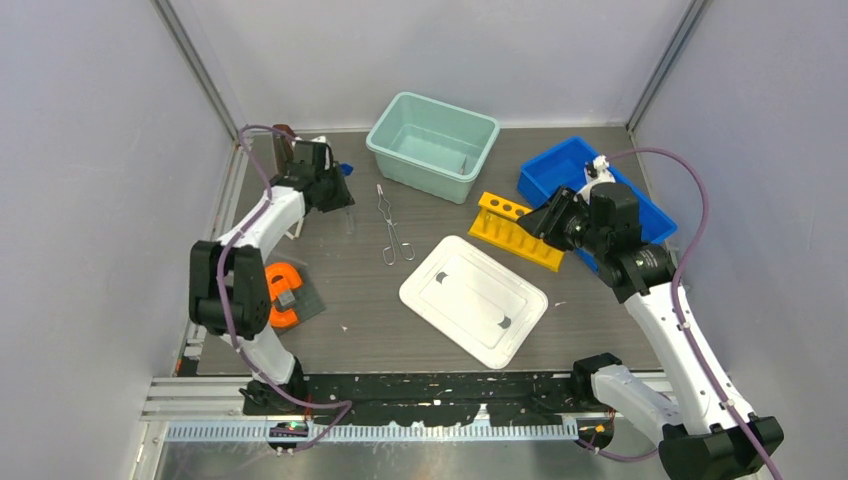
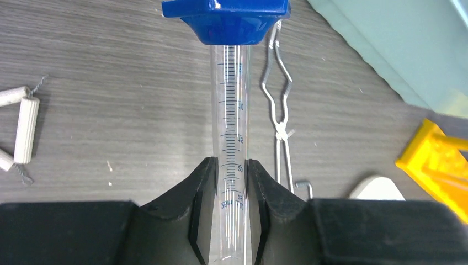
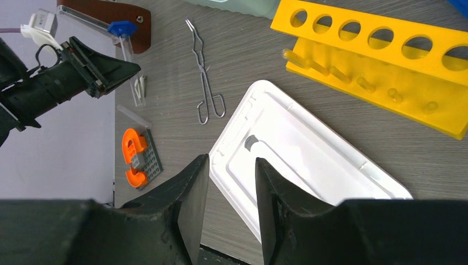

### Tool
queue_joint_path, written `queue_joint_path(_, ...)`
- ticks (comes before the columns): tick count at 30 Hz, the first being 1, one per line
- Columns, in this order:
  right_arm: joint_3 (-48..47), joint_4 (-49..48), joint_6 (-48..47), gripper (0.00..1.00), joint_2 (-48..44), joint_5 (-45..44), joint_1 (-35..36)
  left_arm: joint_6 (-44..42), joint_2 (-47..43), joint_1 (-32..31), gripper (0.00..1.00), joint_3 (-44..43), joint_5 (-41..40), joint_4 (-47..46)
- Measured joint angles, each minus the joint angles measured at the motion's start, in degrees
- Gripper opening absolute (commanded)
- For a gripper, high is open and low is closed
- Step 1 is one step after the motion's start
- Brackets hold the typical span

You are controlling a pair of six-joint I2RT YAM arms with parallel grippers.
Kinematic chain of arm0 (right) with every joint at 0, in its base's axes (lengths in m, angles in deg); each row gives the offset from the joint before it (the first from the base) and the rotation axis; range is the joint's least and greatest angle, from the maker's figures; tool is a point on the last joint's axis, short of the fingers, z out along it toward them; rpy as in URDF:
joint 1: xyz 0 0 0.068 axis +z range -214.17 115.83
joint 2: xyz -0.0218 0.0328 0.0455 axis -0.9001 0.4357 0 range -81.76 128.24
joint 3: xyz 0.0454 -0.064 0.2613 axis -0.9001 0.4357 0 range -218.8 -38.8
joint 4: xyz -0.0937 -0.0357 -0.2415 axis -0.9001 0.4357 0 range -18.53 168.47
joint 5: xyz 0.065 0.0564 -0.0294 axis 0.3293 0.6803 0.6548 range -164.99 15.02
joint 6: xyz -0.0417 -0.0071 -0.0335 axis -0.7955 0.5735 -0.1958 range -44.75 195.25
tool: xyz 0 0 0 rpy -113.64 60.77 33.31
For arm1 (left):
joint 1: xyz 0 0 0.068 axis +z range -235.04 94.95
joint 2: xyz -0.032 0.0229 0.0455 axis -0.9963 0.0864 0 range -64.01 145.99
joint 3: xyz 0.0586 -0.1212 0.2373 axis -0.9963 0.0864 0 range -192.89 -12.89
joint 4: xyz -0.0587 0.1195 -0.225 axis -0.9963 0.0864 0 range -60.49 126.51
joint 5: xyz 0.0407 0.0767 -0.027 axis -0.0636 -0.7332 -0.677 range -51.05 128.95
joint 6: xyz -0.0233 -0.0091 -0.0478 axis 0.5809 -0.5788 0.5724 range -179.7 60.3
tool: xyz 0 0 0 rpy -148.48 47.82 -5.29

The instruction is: Organize the chemistry lab equipment

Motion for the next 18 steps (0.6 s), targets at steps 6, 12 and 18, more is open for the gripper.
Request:
queue_joint_path(6, 0.0, -0.3, 0.7, 0.47, 0.1, 2.4, 0.0, -2.2, -9.7, -0.6, 0.14, 3.7, 6.1, 2.6)
queue_joint_path(12, -0.2, -4.0, 0.9, 0.50, 2.3, 7.5, 0.0, -3.8, -17.4, -3.0, 0.14, 6.2, 12.2, 4.8)
queue_joint_path(18, -1.6, -7.5, 1.4, 0.58, 5.4, 11.3, 0.3, -4.7, -21.8, -7.2, 0.14, 7.0, 19.8, 6.3)
